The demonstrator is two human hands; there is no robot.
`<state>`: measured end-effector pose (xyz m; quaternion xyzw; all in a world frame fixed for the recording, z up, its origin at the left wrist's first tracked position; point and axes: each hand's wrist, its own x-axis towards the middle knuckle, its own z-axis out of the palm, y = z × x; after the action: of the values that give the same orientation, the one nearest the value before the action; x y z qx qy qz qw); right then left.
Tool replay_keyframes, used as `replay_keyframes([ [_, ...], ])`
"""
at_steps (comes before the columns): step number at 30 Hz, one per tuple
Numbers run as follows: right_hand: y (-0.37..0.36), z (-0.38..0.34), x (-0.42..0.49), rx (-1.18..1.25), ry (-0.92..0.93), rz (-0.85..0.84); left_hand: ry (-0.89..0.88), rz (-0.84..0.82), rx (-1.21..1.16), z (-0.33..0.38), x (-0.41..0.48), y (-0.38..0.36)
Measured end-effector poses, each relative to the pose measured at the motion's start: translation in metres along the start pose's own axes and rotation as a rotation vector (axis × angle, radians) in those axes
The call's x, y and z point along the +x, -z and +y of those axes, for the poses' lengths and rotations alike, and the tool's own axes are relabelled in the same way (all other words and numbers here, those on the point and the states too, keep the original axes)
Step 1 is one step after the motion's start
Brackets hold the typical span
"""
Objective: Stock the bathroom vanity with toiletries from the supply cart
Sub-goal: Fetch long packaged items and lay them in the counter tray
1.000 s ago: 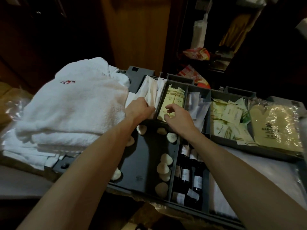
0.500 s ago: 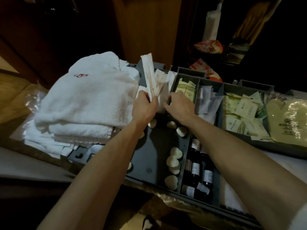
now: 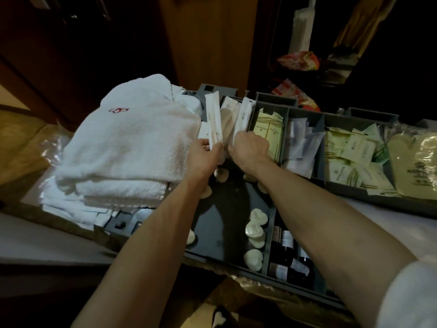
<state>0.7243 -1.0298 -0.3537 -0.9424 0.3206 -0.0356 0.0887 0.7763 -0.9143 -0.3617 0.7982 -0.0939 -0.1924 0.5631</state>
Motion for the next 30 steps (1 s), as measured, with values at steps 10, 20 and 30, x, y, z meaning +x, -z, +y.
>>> replay_keyframes([
  [10, 0.0, 0.003, 0.012, 0.296, -0.216, -0.122, 0.018, -0.035, -0.06, -0.002, -0.001, 0.006],
  [20, 0.015, 0.026, 0.007, 0.793, -0.384, -0.186, 0.078, -0.099, -0.047, 0.0, -0.004, 0.004],
  [30, 0.04, 0.055, -0.042, 1.527, -0.44, -0.273, 0.061, -0.104, -0.047, 0.015, -0.03, -0.002],
])
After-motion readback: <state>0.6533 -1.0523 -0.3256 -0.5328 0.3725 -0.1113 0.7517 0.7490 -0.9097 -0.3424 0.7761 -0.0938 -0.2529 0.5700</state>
